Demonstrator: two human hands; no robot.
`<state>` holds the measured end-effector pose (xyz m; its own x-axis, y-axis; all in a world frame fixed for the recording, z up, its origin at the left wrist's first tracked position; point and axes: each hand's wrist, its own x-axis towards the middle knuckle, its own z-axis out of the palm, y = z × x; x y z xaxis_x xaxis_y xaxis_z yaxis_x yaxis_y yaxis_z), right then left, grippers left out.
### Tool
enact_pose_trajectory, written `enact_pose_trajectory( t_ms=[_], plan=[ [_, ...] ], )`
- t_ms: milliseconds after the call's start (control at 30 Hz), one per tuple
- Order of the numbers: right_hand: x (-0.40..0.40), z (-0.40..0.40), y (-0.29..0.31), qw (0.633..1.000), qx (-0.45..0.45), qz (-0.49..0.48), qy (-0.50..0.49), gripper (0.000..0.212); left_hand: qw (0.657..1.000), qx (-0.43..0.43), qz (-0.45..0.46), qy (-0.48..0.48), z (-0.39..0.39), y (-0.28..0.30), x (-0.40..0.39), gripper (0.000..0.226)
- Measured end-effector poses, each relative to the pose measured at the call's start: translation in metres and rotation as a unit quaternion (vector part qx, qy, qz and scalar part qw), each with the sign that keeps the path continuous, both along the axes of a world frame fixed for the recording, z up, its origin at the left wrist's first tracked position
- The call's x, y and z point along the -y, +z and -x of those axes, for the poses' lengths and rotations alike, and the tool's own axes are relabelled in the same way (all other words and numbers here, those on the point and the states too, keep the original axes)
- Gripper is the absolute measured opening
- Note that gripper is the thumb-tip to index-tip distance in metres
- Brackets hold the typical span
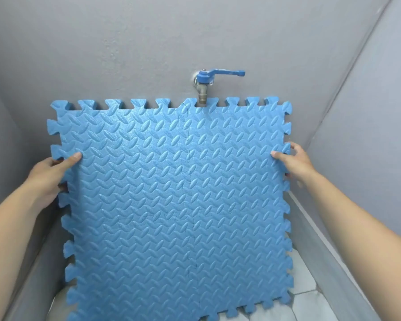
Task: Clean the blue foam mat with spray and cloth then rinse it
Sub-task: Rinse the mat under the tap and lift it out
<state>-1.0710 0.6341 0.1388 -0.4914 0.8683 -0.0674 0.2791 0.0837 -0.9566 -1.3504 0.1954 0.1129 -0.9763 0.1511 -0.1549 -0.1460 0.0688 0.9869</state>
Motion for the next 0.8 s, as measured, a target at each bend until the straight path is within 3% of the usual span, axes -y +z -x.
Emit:
enact_pose_trajectory(
  t_ms=[133,200,267,367,467,533,633,800],
  plan=[
    [0.002,-0.001,0.022,0.994,0.104,-0.044,0.002,0.055,0.999,-0.021,-0.027,0.005,-0.007,-0.003,-0.009,0.019],
    [0.005,0.009,0.048,0.978,0.153,-0.139,-0.033,0.059,0.999,-0.043,-0.008,0.012,-0.009,0.000,-0.014,0.018],
    [0.022,0.025,0.089,0.956,0.116,-0.261,-0.071,0.057,0.998,-0.061,0.007,0.025,-0.009,-0.005,-0.015,0.028],
    [0.065,0.062,0.155,0.920,0.009,-0.392,-0.025,0.047,0.995,-0.085,0.045,0.040,-0.013,-0.003,-0.014,0.057],
    [0.102,0.103,0.189,0.858,0.098,-0.499,0.065,0.045,0.997,-0.060,0.049,0.012,-0.014,0.001,-0.011,0.063],
    [0.115,0.124,0.193,0.822,0.198,-0.523,0.106,0.048,0.997,-0.058,0.041,-0.025,-0.017,0.001,-0.011,0.057],
    [0.112,0.143,0.183,0.815,0.279,-0.496,0.110,0.056,0.997,-0.047,0.035,-0.053,-0.023,-0.004,-0.014,0.039],
    [0.103,0.154,0.157,0.837,0.218,-0.495,0.077,0.059,0.998,-0.009,0.035,-0.054,-0.035,-0.010,-0.020,0.039]
  ],
)
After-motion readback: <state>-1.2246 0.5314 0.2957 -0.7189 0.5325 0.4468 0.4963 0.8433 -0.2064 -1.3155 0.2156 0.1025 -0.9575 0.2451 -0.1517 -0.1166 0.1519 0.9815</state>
